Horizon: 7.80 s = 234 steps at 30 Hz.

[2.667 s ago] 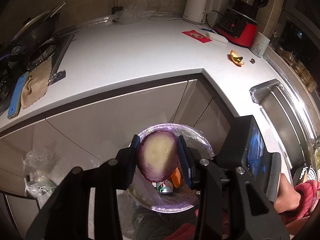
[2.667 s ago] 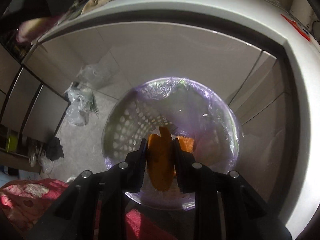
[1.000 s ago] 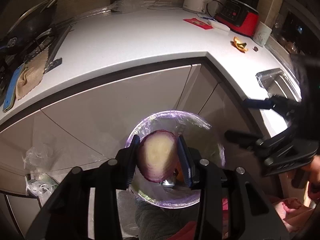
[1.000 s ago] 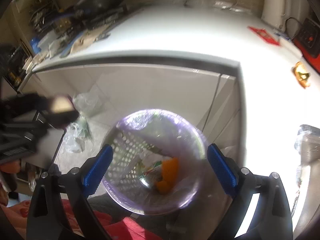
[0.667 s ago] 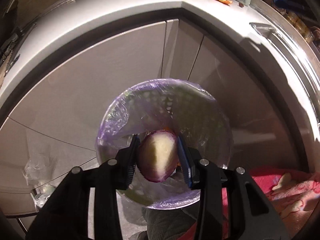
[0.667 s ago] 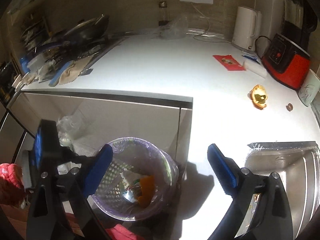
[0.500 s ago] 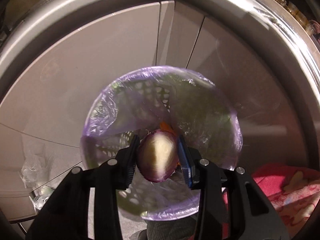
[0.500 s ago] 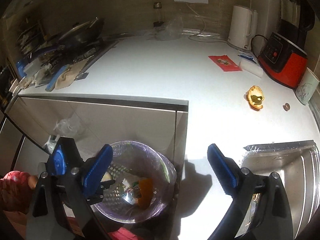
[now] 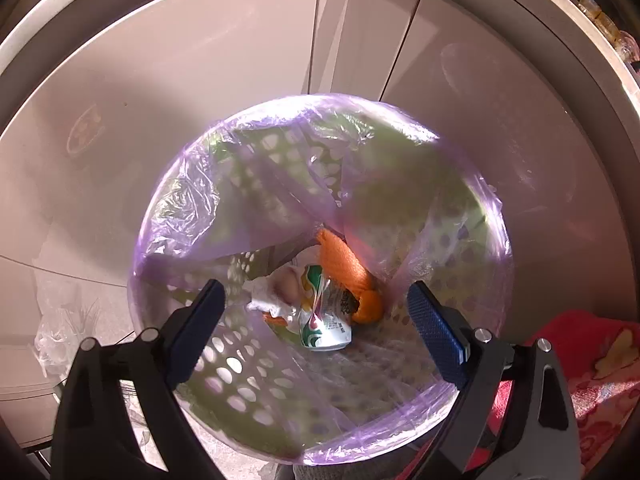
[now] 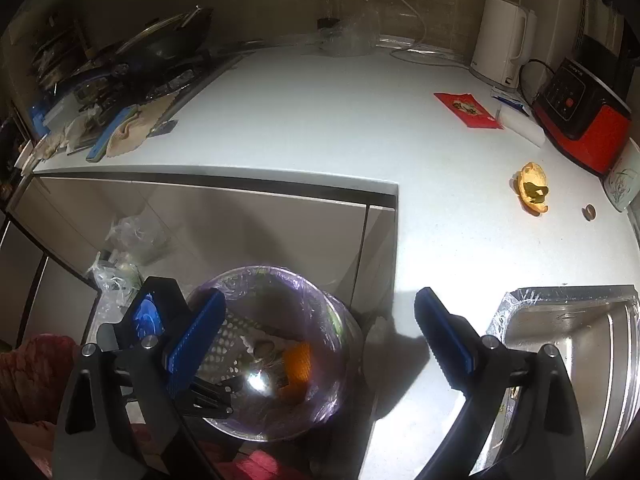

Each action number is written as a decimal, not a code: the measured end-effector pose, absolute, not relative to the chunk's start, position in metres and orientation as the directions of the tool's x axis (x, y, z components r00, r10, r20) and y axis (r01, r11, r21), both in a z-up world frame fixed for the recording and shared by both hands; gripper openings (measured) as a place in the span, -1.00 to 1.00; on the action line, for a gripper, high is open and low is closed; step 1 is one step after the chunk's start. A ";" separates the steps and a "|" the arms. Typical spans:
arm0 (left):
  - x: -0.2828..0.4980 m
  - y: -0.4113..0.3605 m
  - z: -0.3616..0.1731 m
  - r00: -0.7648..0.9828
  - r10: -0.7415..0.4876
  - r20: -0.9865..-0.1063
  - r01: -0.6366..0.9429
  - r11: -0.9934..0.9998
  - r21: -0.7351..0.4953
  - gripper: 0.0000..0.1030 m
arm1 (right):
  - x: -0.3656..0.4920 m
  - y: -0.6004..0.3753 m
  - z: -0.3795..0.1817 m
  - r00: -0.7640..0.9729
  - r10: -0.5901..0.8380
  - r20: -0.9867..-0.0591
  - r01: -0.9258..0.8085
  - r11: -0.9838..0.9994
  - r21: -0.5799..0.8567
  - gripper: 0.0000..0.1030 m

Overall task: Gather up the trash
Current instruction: 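Move both open tools back over the counter toward the remaining trash, then grasp the red snack bag with the left tool while the right tool grasps the brown nut, then carry the bag and nut over the basket while the right tool releases the nut, then open the left tool to drop the red snack bag into the basket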

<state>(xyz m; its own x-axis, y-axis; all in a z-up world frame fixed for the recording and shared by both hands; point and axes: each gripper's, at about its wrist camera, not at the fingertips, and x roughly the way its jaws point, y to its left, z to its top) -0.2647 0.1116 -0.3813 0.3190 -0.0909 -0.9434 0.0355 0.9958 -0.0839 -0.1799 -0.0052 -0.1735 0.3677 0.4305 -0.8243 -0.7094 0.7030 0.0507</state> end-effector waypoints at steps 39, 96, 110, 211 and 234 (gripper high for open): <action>-0.154 0.062 -0.060 0.760 0.048 -0.648 -0.072 0.997 -0.010 0.85 | -0.100 -0.168 -0.082 0.706 0.479 -0.522 -0.530 0.846 0.061 0.95; 0.198 0.080 -0.234 0.560 -0.142 -0.816 0.086 0.990 -0.113 -0.86 | 0.105 -0.219 -0.206 0.657 0.316 -0.685 -0.335 0.936 0.109 0.95; 0.140 0.067 -0.196 0.614 -0.196 -0.765 0.145 0.980 -0.135 -0.86 | 0.170 -0.229 -0.233 0.600 0.280 -0.749 -0.284 0.950 0.128 -0.30; -0.275 0.116 -0.341 0.253 -0.051 -0.966 -0.204 0.974 -0.104 -0.49 | -0.202 -0.007 -0.220 0.247 0.469 -0.848 -0.842 0.536 0.051 0.57; -0.228 0.080 -0.221 0.500 0.028 -0.865 -0.111 0.993 -0.032 0.85 | -0.160 -0.064 -0.171 0.442 0.487 -0.753 -0.719 0.694 0.026 0.85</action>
